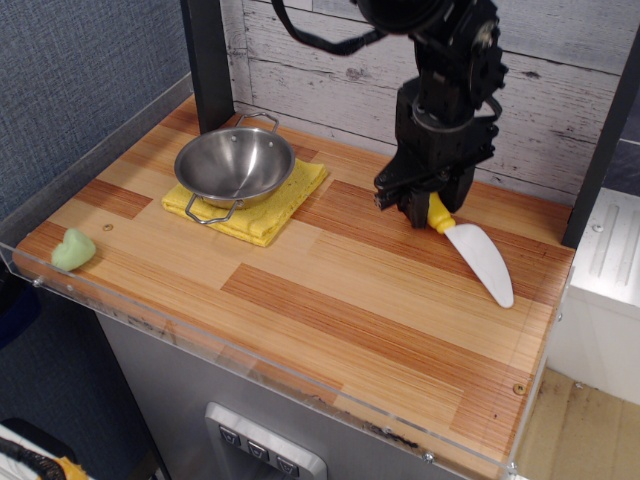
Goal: Move the knife to the right of the bowl.
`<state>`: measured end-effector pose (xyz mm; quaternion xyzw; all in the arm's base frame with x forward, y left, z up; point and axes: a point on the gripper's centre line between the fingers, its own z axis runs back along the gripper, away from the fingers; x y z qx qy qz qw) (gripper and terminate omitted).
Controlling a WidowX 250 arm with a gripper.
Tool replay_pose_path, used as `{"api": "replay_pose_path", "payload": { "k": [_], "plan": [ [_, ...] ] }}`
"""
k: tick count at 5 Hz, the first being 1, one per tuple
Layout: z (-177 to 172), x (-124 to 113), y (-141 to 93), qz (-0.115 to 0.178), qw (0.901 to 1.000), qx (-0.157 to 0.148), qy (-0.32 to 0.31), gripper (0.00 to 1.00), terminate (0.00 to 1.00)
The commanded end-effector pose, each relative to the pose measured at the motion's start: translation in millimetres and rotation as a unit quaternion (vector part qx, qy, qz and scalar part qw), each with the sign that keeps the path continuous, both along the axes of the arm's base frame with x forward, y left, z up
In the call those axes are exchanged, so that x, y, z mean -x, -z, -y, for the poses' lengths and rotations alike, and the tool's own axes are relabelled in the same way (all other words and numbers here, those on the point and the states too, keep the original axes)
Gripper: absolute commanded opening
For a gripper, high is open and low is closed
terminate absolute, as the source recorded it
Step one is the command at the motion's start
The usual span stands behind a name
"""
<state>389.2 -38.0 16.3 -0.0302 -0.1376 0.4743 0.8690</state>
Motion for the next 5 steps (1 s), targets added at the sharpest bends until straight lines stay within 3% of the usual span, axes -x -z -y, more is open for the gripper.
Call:
{"api": "replay_pose_path", "payload": {
  "k": [1,2,5],
  "plan": [
    [5.9,-13.4,-11.1,0.025,0.9995,0.014,0.014,0.00,0.00],
    [3.4,-5.0,-11.5,-0.007,0.9994,0.012,-0.031,1.00,0.00],
    [6.7,-3.3,-22.6,-0.007,0.9995,0.005,-0.032,1.00,0.00]
  ]
}}
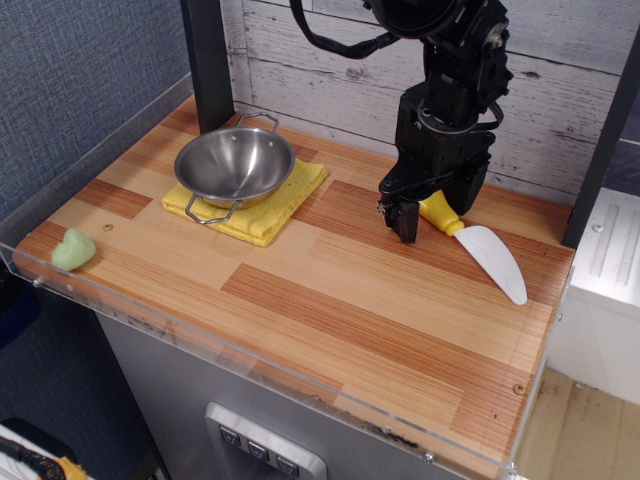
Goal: Move the knife to the right of the bowl.
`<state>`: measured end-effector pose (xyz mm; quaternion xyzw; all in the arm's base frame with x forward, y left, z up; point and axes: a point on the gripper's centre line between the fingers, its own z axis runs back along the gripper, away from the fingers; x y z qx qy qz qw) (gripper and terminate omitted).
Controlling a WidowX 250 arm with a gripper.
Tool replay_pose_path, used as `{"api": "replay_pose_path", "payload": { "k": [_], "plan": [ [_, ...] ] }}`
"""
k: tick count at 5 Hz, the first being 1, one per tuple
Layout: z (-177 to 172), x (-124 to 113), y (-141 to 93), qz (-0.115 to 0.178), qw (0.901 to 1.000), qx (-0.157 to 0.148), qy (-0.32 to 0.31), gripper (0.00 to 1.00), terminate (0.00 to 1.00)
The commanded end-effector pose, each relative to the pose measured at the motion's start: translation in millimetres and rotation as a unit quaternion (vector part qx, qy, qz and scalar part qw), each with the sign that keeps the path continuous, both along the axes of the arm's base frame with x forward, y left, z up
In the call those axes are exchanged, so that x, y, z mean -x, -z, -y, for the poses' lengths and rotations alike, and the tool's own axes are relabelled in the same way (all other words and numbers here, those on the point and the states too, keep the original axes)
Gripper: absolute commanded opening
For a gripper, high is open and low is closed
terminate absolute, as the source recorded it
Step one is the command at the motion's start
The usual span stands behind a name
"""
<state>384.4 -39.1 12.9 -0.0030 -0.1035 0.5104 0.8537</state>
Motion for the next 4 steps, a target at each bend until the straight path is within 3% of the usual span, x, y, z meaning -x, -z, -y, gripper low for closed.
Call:
{"api": "replay_pose_path", "payload": {
  "k": [1,3,4],
  "plan": [
    [6.0,-6.9,-39.2,0.046,0.9989,-0.005,0.012,1.00,0.00],
    [7.7,5.3,-75.8,0.079,0.9968,0.000,0.017,1.00,0.00],
    [6.4,22.2,-95.2,0.094,0.9954,0.004,0.014,1.00,0.00]
  ]
}}
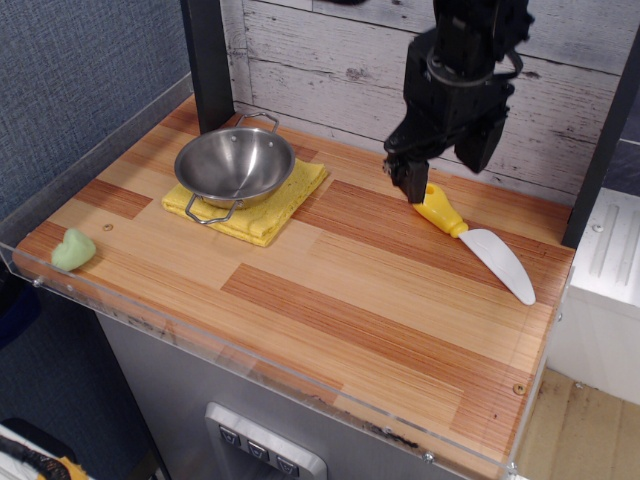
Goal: Move the knife to the right of the bowl.
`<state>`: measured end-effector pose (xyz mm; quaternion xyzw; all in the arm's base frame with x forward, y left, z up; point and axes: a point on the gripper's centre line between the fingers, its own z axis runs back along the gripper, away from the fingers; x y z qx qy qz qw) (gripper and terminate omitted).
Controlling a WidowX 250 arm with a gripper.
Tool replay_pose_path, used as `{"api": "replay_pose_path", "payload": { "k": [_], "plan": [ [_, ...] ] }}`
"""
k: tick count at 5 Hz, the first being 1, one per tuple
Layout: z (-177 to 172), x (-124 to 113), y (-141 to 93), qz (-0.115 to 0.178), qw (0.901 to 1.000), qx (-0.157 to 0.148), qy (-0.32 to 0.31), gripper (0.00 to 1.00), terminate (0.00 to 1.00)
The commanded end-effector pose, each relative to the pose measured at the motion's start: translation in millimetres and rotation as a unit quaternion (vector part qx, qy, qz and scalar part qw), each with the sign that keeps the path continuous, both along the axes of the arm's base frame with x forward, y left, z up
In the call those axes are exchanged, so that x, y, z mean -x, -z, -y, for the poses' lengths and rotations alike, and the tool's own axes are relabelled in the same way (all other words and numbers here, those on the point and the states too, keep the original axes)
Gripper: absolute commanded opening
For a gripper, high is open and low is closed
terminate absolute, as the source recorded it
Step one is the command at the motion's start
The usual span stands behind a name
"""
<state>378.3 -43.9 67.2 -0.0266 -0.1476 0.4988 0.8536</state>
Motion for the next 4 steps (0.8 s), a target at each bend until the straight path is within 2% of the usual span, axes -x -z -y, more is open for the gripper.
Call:
{"api": "replay_pose_path", "payload": {
  "k": [1,3,4],
  "plan": [
    [1.7,35.9,-52.8,0.046,0.9989,0.010,0.006,1.00,0.00],
    [1.7,35.9,-52.8,0.046,0.9989,0.010,0.006,1.00,0.00],
    [1.7,35.9,-52.8,0.046,0.9989,0.010,0.006,1.00,1.00]
  ]
}}
